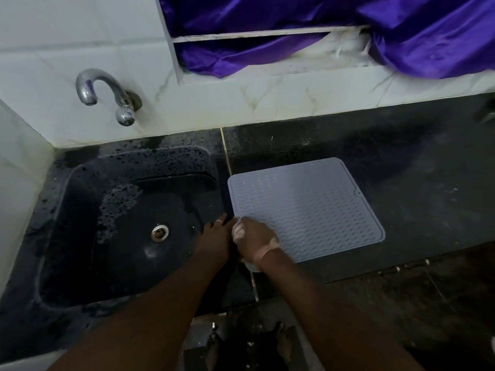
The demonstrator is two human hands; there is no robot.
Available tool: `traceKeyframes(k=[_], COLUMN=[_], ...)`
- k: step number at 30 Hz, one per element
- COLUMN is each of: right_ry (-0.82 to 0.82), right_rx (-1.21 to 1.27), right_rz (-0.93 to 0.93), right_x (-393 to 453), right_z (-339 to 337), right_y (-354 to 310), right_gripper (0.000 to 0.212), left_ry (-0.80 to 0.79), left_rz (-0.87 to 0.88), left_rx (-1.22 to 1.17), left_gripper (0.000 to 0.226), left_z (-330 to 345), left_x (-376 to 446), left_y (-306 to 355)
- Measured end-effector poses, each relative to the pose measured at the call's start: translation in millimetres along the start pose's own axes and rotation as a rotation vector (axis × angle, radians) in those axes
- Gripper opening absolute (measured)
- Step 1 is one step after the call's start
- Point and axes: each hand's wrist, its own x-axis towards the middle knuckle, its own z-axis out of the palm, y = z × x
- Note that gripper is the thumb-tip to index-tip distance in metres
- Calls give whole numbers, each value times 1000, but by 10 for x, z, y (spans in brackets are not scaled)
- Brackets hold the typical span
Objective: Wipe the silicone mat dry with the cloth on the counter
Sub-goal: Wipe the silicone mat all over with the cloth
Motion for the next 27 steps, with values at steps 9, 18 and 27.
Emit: traceKeyframes(k=[9, 18, 27], right_ry=[401, 30, 484], right_rx=[-100, 287, 24], right_rz=[348, 98, 419], right_x=[220, 132, 788], right_z=[-740, 60, -1179], right_y=[739, -384, 1085], right_gripper=[25, 18, 32], left_ry=[55, 181, 205], left_rz=[-19, -62, 401], left_rx=[-186, -635, 71], left_gripper=[123, 35, 48], left_z=[95, 341, 418], left_x=[-144, -306, -462], left_y=[-81, -322, 189])
